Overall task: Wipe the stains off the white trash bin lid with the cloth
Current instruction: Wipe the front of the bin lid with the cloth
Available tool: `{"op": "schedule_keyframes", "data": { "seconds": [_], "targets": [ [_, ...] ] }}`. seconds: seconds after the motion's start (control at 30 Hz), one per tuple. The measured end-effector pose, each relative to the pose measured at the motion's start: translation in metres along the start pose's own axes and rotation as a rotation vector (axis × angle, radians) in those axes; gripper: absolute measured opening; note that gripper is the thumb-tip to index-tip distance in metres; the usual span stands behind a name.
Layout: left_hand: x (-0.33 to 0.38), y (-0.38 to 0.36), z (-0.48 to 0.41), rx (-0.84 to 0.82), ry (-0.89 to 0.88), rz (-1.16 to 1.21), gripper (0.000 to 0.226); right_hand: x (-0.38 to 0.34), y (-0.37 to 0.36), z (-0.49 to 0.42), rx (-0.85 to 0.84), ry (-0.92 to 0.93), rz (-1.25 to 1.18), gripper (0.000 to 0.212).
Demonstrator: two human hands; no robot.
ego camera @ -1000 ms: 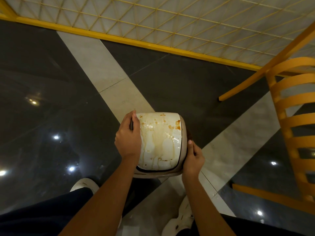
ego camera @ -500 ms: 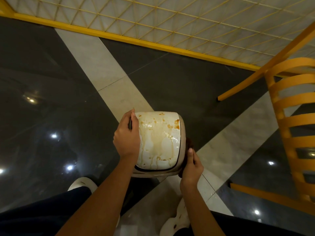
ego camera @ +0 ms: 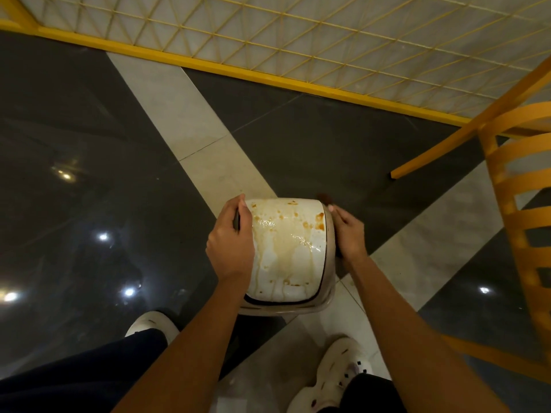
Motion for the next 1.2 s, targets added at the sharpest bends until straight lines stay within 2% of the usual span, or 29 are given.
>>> {"op": "schedule_keyframes", "data": {
  "seconds": [0.13, 0.2, 0.33, 0.47, 0.7, 0.77, 0.83, 1.0, 1.2],
  "targets": [
    [-0.002, -0.001, 0.000, -0.003, 0.010, 0.017, 0.027, -0.039, -0.020, -0.025, -0.190, -0.058, 0.222, 0.028],
    [-0.002, 0.000, -0.001, -0.007, 0.017, 0.016, 0.027, -0.046, -0.021, -0.026, -0.246, -0.096, 0.256, 0.027],
    [-0.003, -0.001, -0.001, -0.018, 0.008, 0.015, 0.027, -0.034, -0.007, -0.013, -0.151, -0.094, 0.123, 0.020],
    [-0.004, -0.001, -0.001, -0.001, -0.013, 0.004, 0.028, -0.013, 0.005, 0.003, -0.054, -0.040, 0.003, 0.026],
    [-0.004, -0.001, -0.002, -0.019, 0.007, -0.002, 0.028, -0.046, -0.013, -0.022, -0.221, -0.020, 0.296, 0.027],
    [-0.004, -0.001, -0.002, -0.017, 0.012, 0.005, 0.028, -0.048, -0.016, -0.024, -0.242, -0.024, 0.299, 0.028],
    [-0.003, -0.001, -0.001, -0.020, 0.014, 0.009, 0.028, -0.042, -0.014, -0.018, -0.196, -0.039, 0.217, 0.027],
    [-0.003, -0.002, 0.000, 0.006, 0.000, -0.004, 0.028, 0.008, 0.008, 0.016, 0.067, -0.027, -0.084, 0.028],
    [0.000, 0.000, 0.003, 0.017, -0.004, -0.008, 0.028, 0.075, 0.008, 0.096, 0.444, 0.074, -0.103, 0.027]
  ]
}}
Point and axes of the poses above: each hand's wrist, its own z-axis away from the middle knuckle, its own y-axis out of the back of the hand, x = y × z, the point moved 1 cm from there along -z, towards the middle knuckle, and after that the axes turned 8 degrees about -z, right-handed, at the moved point
